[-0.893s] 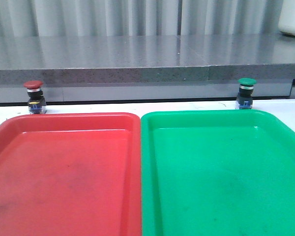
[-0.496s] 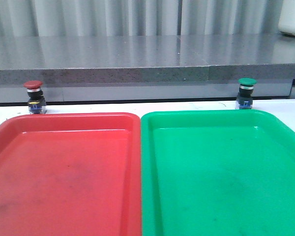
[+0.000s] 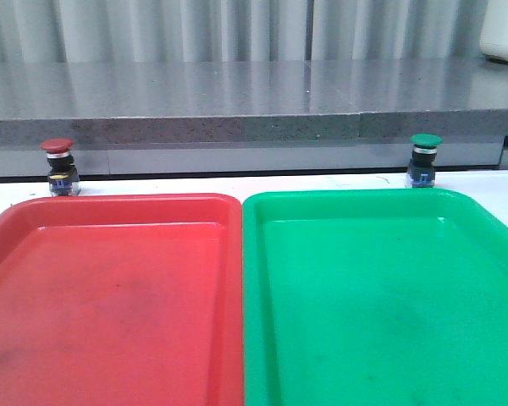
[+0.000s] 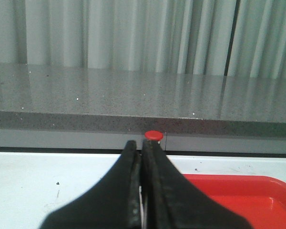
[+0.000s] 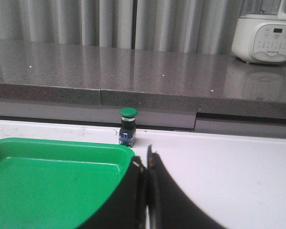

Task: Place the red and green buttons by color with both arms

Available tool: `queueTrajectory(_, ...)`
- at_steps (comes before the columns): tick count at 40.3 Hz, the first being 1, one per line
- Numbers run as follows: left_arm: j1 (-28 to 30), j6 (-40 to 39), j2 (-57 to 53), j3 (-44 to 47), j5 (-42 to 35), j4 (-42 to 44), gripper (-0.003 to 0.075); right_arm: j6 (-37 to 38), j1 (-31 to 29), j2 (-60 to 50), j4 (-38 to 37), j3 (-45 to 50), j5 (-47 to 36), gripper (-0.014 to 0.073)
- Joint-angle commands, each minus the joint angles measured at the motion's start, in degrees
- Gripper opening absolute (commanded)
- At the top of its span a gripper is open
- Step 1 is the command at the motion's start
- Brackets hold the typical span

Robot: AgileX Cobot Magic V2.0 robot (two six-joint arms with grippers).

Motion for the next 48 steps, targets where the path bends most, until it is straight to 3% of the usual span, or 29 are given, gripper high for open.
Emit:
queueTrajectory(1,0.03,-0.87,-0.97,-3.02,-4.93,-0.12,-0.002,-0.07,-0.39,-0.92,0.44,-4.82,-2.74,-0.007)
queueTrajectory(11,0.03,-0.87,1.43,-17.26,4.53,-0.12,-0.002,-0.12,-0.39,1.54,0.44,-18.19,8.1,-0.007)
queueTrajectory(25,0.03,-0.87,15.84,-36.81,23.76,-0.12,-0.002,-0.51,-0.39,17.29,0.44,-34.8,23.12,-0.007)
queueTrajectory(48,0.03,-0.87,25.31,-34.06,25.41,-0.12,-0.002,-0.51,-0.39,31.5,-1.07,-35.91,24.66,-0.0069)
